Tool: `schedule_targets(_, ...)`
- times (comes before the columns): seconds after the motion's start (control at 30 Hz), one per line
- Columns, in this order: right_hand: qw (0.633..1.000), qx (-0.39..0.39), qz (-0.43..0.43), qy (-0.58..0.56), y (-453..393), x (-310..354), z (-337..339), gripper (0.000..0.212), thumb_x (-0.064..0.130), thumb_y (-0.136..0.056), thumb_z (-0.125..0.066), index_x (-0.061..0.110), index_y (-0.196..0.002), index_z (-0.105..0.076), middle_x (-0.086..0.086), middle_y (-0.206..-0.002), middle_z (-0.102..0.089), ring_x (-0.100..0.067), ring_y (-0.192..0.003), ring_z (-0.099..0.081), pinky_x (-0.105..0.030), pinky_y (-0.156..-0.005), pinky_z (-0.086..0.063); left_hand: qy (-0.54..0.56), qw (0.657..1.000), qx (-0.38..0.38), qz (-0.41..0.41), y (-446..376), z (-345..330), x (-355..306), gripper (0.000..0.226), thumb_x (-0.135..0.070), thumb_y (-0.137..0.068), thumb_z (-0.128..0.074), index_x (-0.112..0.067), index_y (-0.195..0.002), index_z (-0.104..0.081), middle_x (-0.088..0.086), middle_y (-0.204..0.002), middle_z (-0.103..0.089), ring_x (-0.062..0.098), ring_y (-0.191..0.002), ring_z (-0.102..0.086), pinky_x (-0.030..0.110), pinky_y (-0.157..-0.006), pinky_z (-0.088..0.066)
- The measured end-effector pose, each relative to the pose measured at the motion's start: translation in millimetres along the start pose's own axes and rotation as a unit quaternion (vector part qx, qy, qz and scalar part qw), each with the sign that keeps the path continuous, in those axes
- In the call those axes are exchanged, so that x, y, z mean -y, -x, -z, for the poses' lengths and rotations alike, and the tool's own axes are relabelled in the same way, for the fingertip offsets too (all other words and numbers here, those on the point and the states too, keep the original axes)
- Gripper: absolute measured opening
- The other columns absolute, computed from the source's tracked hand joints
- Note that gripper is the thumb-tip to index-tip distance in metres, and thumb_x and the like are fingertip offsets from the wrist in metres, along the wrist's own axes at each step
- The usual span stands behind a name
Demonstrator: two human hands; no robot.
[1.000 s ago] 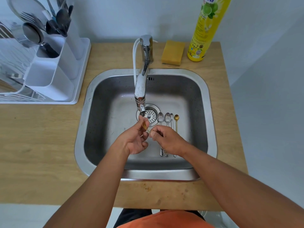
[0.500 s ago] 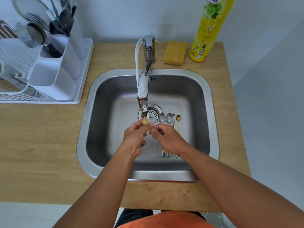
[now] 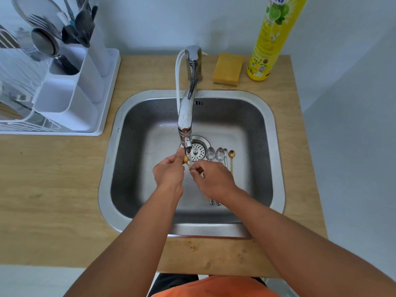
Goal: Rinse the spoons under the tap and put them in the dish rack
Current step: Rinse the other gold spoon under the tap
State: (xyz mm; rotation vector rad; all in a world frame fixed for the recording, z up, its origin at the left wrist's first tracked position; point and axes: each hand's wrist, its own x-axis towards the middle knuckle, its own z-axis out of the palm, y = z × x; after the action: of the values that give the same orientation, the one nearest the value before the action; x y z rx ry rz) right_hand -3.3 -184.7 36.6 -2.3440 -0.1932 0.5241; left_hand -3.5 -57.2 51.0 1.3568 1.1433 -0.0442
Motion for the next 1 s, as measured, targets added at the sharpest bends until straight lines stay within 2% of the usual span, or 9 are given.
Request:
schedule_targets(0.13,1.0,-0.003,-0.001,0.023,-6,5,-2,0.018,0.037,-0.102,-0.053,0.034,-0.106,-0.07,0.01,-0.091,-0.072,-0.018,-0.082,-0.067,-0.035,-0.073,-0.054,-0.001,1.0,0.006,-0.014,1,1,-5,0.033,-0.046,-0.097,-0.069,-0.024,-0.074,-0.078,-0.014,-0.068,-0.076,0.009,-0.069,-0.062,0.029,-0.067,-0.045)
schedule_targets(0.23,0.997,-0.017,-0.031,-0.07,-7,6,-2,0.015,0.035,-0.099,-0.057,0.032,-0.098,-0.072,0.013,-0.079,-0.07,-0.01,-0.069,-0.066,-0.033,-0.067,-0.054,-0.043,0.998,0.042,-0.035,2,8,-5,0.034,-0.049,-0.102,-0.059,-0.031,-0.079,-0.077,-0.018,-0.08,-0.08,0.006,-0.081,-0.06,0.037,-0.09,-0.047)
schedule_targets(0.3,0.987,-0.031,-0.05,-0.148,-12,6,1,0.013,0.031,-0.097,-0.062,0.029,-0.093,-0.074,0.013,-0.081,-0.073,-0.008,-0.076,-0.068,-0.033,-0.073,-0.057,-0.09,0.992,0.081,-0.046,3,16,1,0.029,-0.044,-0.104,-0.058,-0.031,-0.085,-0.076,-0.017,-0.085,-0.081,0.006,-0.087,-0.063,0.037,-0.095,-0.048)
schedule_targets(0.37,0.975,-0.042,-0.058,-0.208,-16,7,5,0.012,0.025,-0.095,-0.066,0.026,-0.089,-0.077,0.011,-0.082,-0.075,-0.004,-0.079,-0.07,-0.025,-0.073,-0.057,-0.142,0.979,0.136,-0.053,7,23,11,0.024,-0.037,-0.105,-0.059,-0.029,-0.089,-0.077,-0.013,-0.087,-0.081,0.0,-0.079,-0.068,0.024,-0.082,-0.052)
schedule_targets(0.43,0.962,-0.046,-0.07,-0.26,-19,10,7,0.015,0.022,-0.094,-0.069,0.025,-0.081,-0.077,0.011,-0.079,-0.075,-0.001,-0.07,-0.071,-0.017,-0.06,-0.055,-0.175,0.965,0.187,-0.055,14,26,19,0.023,-0.03,-0.105,-0.06,-0.023,-0.094,-0.079,-0.014,-0.082,-0.081,-0.008,-0.062,-0.067,0.009,-0.057,-0.048)
schedule_targets(0.5,0.946,-0.037,-0.092,-0.308,-20,13,7,0.016,0.021,-0.093,-0.07,0.023,-0.078,-0.077,0.008,-0.078,-0.075,-0.004,-0.063,-0.071,-0.022,-0.051,-0.056,-0.171,0.96,0.215,-0.061,19,27,24,0.025,-0.023,-0.106,-0.06,-0.016,-0.091,-0.079,-0.014,-0.067,-0.077,-0.005,-0.051,-0.061,0.006,-0.047,-0.042)
schedule_targets(0.73,0.941,-0.036,-0.115,-0.315,-30,15,9,0.023,0.018,-0.09,-0.07,0.02,-0.068,-0.077,0.011,-0.091,-0.079,-0.008,-0.094,-0.073,-0.03,-0.089,-0.056,-0.173,0.965,0.187,-0.062,25,38,27,0.015,-0.029,-0.097,-0.073,-0.016,-0.095,-0.081,-0.015,-0.071,-0.078,-0.009,-0.05,-0.058,0.007,-0.044,-0.04)
schedule_targets(0.87,0.932,-0.042,-0.135,-0.335,-29,16,8,0.021,0.019,-0.093,-0.069,0.019,-0.074,-0.078,0.007,-0.088,-0.079,-0.006,-0.089,-0.072,-0.026,-0.08,-0.053,-0.192,0.967,0.16,-0.039,22,41,24,0.02,-0.04,-0.09,-0.079,-0.022,-0.083,-0.082,-0.019,-0.073,-0.077,-0.012,-0.05,-0.057,0.013,-0.047,-0.042)
schedule_targets(1.0,0.928,-0.023,-0.145,-0.341,-24,15,7,0.025,0.027,-0.097,-0.067,0.021,-0.074,-0.077,0.01,-0.085,-0.077,0.011,-0.053,-0.058,-0.019,-0.058,-0.038,-0.173,0.974,0.145,-0.032,20,38,21,0.022,-0.04,-0.086,-0.082,-0.02,-0.077,-0.081,-0.015,-0.071,-0.078,-0.011,-0.048,-0.057,0.023,-0.057,-0.041)
